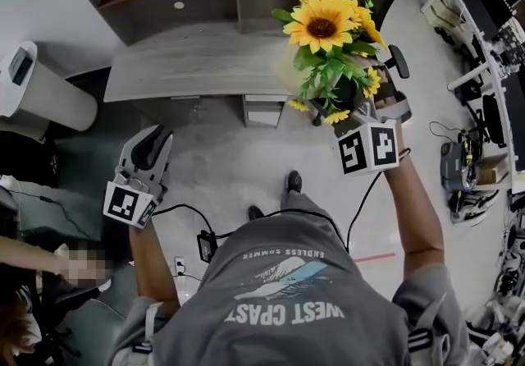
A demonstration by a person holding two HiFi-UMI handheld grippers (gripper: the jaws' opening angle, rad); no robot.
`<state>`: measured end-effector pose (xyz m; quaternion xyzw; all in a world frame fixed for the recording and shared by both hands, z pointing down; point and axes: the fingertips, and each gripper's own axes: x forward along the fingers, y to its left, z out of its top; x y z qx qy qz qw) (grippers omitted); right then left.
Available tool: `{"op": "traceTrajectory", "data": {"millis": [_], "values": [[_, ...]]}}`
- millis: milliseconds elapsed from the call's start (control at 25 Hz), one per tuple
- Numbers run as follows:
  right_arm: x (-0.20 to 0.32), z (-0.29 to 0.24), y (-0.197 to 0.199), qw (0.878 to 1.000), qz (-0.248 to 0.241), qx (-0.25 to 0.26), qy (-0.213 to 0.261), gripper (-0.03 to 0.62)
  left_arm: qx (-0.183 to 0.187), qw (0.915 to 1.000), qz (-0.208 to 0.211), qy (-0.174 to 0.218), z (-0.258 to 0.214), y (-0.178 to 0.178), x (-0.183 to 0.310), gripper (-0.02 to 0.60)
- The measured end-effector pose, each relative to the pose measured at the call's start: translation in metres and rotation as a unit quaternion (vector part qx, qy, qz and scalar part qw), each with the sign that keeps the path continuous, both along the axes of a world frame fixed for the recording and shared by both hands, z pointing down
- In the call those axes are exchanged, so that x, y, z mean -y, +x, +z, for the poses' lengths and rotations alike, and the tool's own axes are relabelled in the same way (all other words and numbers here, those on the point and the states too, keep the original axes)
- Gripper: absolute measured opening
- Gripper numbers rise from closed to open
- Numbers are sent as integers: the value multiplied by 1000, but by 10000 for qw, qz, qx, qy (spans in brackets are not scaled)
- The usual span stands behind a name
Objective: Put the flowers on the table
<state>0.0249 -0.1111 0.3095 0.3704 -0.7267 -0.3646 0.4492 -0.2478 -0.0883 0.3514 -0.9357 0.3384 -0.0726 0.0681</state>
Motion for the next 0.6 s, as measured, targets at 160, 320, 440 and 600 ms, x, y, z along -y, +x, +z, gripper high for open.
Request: {"op": "traceTrajectory", "data": {"millis": [160,320,440,600], "values": [[8,7,4,10000,-76,12,-4,391,29,9999,-127,17,0,-2,-4,91],[63,18,-9,9996,-243,42,-141,391,87,9992,-379,-62,-4,-19,37,91],[80,26,-10,9992,-376,55,-123,391,95,9984,-557,-29,-5,-22,44,91],[87,40,-1,9988,-482,23,-36,391,107,9970,-761,28,1,-19,35,91]]}}
